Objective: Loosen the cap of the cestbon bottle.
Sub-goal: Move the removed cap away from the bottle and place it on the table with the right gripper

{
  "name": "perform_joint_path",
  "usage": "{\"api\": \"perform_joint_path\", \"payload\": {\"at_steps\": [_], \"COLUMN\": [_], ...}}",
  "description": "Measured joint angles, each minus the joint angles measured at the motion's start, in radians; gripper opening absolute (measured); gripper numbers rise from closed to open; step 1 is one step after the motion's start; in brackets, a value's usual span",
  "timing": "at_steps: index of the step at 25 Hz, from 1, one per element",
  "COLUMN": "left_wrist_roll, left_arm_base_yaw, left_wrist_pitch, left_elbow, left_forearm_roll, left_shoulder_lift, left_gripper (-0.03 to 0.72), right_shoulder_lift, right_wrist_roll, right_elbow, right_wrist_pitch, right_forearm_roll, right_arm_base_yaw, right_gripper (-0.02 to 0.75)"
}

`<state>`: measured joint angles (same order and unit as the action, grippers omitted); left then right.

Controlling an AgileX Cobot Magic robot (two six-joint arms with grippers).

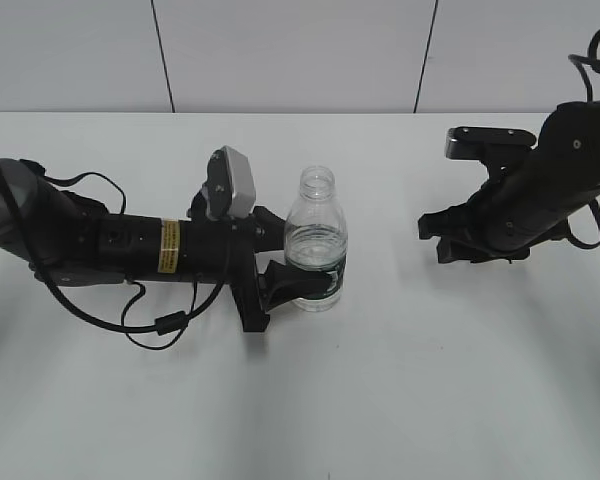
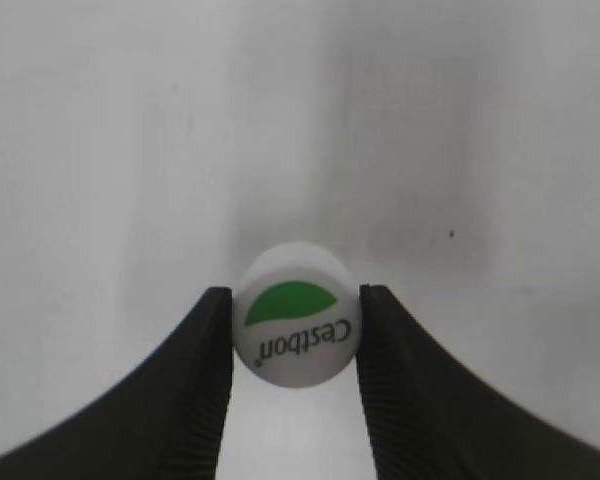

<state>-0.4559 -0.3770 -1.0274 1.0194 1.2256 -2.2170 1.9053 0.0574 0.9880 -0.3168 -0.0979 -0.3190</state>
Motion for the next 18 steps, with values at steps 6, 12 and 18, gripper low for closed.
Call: {"api": "perform_joint_path", "payload": {"at_steps": [6,12,18], "left_wrist_roll": [0.001,0.001,0.002], "left_arm_base_yaw": [0.0,0.0,0.002], "left_wrist_pitch": [0.002,0.002,0.009], "left_elbow": [0.0,0.0,0.0], "left_forearm_roll": [-0.002,-0.002,-0.001], "left_shoulder_lift": [0.0,0.0,0.0], "left_gripper": [0.399,0.422,0.481], "right_shoulder_lift": [0.0,0.0,0.0], "right_wrist_roll": [-0.014,-0.029,-0.031], "right_elbow": [0.0,0.0,0.0], "right_wrist_pitch": [0.028,0.029,0.029], "right_forearm_roll": [0.012,0.013,0.014], "right_arm_base_yaw": [0.0,0.0,0.0], "right_gripper": [0.301,0.427,0.524]}}
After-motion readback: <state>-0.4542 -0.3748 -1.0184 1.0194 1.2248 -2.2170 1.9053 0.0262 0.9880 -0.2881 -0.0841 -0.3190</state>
